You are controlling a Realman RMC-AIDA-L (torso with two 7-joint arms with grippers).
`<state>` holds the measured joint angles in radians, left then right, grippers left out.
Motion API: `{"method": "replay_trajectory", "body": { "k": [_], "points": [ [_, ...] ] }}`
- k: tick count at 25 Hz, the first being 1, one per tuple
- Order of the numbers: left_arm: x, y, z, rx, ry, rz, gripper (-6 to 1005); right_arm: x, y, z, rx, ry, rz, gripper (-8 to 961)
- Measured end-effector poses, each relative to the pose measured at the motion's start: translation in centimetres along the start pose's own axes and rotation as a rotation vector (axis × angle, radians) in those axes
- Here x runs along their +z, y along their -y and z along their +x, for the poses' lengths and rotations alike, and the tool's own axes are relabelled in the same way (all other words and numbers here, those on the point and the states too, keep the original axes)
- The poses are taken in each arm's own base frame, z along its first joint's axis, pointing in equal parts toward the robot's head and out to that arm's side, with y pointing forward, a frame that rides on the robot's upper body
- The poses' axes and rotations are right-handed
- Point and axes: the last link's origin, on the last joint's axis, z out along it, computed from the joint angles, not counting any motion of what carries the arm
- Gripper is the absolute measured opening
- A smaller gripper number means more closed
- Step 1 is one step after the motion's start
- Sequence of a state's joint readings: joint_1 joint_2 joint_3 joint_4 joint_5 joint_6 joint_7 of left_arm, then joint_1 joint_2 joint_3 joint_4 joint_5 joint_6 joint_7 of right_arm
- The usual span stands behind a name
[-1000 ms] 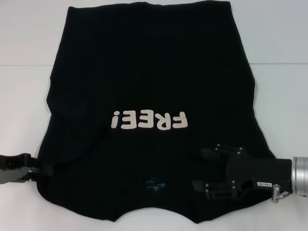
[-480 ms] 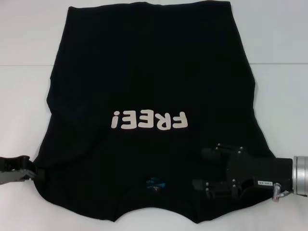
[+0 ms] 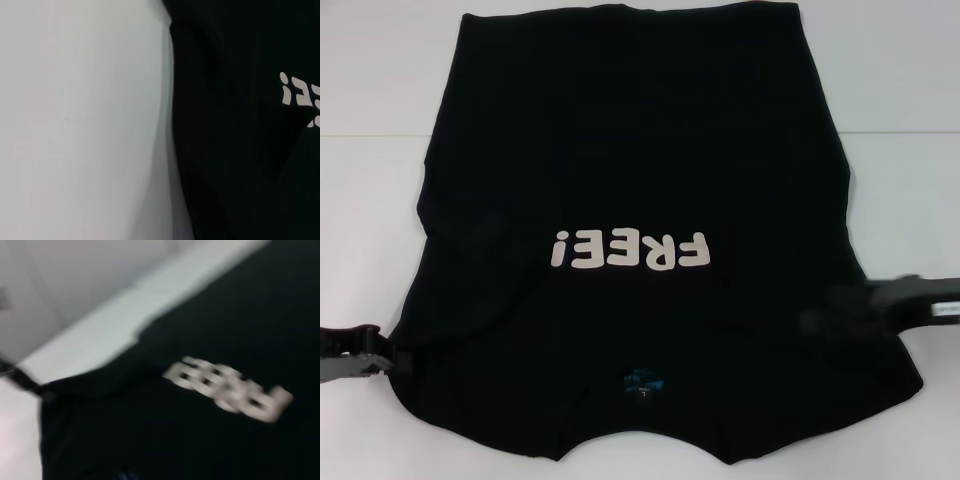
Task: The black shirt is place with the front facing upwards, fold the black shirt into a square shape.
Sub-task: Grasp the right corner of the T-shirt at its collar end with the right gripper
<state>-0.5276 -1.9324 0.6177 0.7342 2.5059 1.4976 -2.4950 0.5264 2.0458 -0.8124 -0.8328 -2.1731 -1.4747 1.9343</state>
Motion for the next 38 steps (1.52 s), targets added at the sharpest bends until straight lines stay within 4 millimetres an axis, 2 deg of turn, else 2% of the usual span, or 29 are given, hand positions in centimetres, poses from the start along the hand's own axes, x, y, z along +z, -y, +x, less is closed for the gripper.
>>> {"method": "replay_trajectory", "body": {
  "k": [6, 8, 12, 17, 31, 38],
  "points": [
    [-0.3, -0.3, 0.0, 0.053, 0.001, -0.027, 29, -4.0, 0.1, -2.4, 0.333, -0.238, 0.052, 925],
    [-0.4, -0.3, 0.1, 0.066, -0.001, -0.027, 29, -5.0, 0.3, -2.7, 0.429, -0.276, 0.114, 925],
    [-0.5, -0.4, 0.3, 0.083, -0.004, -0.028, 28, -6.0, 1.7, -2.5, 0.508, -0.367, 0.294, 921],
    [-0.5, -0.4, 0.3, 0.087, -0.004, -0.029, 28, -5.3, 2.2, -2.0, 0.507, -0.407, 0.35, 906],
    [-0.4, -0.4, 0.2, 0.084, -0.007, -0.033, 29, -2.4, 1.7, -0.9, 0.471, -0.416, 0.337, 879],
    [-0.3, -0.5, 0.2, 0.085, -0.011, -0.036, 28, -1.7, 1.6, -0.4, 0.465, -0.41, 0.331, 876]
  ]
}}
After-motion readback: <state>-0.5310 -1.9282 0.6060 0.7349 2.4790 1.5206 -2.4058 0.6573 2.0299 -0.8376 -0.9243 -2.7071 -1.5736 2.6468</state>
